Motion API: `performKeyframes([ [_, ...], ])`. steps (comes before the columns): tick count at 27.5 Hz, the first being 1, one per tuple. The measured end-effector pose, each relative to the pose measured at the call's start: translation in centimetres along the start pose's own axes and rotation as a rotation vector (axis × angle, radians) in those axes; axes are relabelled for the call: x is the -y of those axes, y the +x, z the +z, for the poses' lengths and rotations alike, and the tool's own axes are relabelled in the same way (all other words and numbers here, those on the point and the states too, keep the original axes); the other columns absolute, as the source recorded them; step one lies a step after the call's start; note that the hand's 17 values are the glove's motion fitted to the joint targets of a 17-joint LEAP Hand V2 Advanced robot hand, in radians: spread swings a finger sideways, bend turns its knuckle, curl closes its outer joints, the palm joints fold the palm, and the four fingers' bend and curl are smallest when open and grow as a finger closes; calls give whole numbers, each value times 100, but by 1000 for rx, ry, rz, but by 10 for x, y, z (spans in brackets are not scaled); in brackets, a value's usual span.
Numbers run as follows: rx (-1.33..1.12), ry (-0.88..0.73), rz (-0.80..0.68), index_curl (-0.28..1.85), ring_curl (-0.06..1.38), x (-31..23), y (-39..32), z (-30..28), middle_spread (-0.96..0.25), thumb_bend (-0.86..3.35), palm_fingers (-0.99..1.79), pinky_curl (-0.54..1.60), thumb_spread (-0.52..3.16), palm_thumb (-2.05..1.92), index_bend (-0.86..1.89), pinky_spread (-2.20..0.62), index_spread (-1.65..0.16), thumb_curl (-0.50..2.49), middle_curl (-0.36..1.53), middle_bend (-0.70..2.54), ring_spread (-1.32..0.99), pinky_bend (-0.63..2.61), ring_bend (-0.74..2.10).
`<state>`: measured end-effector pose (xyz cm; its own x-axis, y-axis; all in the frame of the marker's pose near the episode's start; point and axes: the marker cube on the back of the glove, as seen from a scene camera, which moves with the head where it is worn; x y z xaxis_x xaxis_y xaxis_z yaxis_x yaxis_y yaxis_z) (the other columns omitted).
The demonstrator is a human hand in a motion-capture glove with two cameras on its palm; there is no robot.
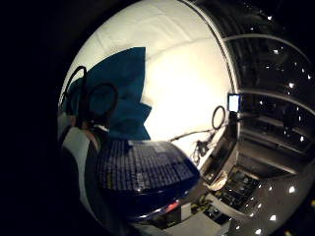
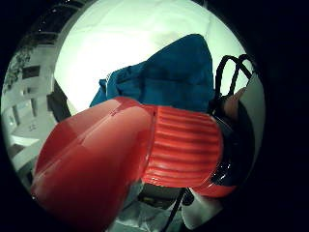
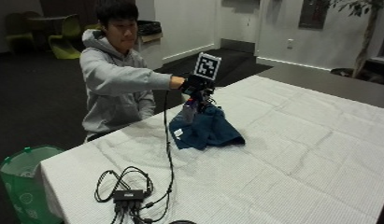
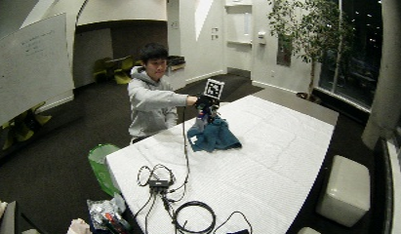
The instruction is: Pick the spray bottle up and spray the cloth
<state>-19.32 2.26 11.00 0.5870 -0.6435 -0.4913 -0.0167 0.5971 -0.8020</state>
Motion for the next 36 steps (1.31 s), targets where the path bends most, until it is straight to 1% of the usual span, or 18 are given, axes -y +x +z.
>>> performKeyframes([
  [2,26,2,1,53,41,3,-11,5,-13,-4,132,36,9,103,38,-22,-23,74,45,39,-22,35,38],
  [4,28,16,-49,53,41,3,-16,8,-13,-4,132,36,9,103,38,-22,-23,74,45,39,-22,35,38],
  [6,81,47,-87,53,41,4,-23,5,-13,-4,132,36,10,103,38,-22,-23,74,45,39,-22,35,38],
  [11,428,189,-141,53,41,5,-53,-25,-13,-4,132,36,10,103,39,-22,-24,75,45,39,-22,35,39],
  [17,850,437,-162,53,41,10,-86,-65,-13,-4,131,37,10,103,38,-22,-24,75,45,39,-22,35,39],
  [22,1234,672,-77,53,41,24,-111,-81,-13,-3,131,36,11,103,37,-21,-23,75,46,39,-23,35,39],
  [26,1399,803,47,53,41,47,-117,-76,-13,-3,130,36,11,104,37,-20,-23,75,46,39,-22,34,38],
  [31,1513,844,194,53,40,89,-120,-53,-13,-3,128,36,13,105,36,-19,-23,75,46,40,-22,34,37],
  [36,1554,826,304,53,40,130,-120,-29,-13,-3,128,36,14,105,35,-19,-23,75,46,39,-22,34,37],
])
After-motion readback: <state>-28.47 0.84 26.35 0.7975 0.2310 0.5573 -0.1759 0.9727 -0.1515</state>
